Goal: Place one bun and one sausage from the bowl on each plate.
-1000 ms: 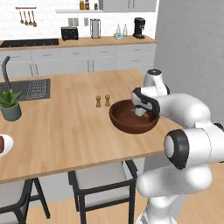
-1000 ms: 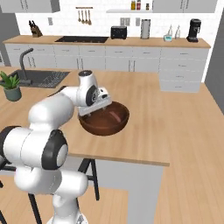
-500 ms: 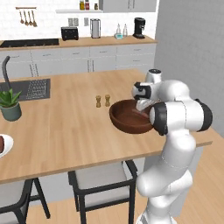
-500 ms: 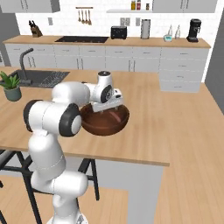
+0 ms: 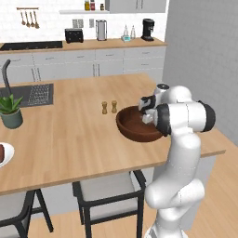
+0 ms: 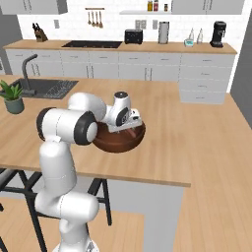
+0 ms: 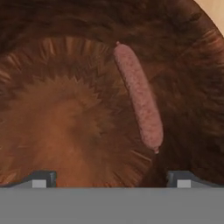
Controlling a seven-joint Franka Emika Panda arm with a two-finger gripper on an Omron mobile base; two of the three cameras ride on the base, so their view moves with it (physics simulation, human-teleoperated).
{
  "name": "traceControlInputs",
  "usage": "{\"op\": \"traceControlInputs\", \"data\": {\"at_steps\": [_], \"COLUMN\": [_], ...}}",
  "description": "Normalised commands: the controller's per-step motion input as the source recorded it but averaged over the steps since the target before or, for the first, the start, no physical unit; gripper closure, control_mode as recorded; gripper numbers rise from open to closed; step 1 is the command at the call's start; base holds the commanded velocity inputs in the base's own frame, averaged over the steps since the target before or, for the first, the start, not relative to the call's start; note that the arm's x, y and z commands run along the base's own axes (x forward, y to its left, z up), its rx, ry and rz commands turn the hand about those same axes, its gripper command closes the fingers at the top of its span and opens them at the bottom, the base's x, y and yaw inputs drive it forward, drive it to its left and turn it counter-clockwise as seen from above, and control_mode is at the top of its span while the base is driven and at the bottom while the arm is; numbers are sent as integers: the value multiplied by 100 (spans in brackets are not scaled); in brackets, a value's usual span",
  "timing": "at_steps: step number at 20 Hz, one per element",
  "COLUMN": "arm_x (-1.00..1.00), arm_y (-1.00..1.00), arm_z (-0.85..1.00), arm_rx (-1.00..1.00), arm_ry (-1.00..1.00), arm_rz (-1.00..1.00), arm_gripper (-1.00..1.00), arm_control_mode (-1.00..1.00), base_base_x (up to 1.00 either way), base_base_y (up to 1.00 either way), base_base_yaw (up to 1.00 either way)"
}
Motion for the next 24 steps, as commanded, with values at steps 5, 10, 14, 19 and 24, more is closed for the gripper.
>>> {"op": "traceControlInputs", "data": {"at_steps": [5,10,14,19,24], "arm_x": [53,56,59,44,-28], "arm_y": [0,0,-5,-21,-54], "arm_z": [-19,-22,-21,-45,-86], "arm_rx": [-1,-4,-2,-3,-4], "arm_ry": [-2,0,0,0,4], "arm_rz": [0,0,0,0,-3], "arm_gripper": [-100,-100,-100,-100,-100], "arm_control_mode": [-100,-100,-100,-100,-100], "base_base_x": [0,0,0,0,0], "base_base_y": [0,0,0,0,0], "base_base_yaw": [0,0,0,0,0]}}
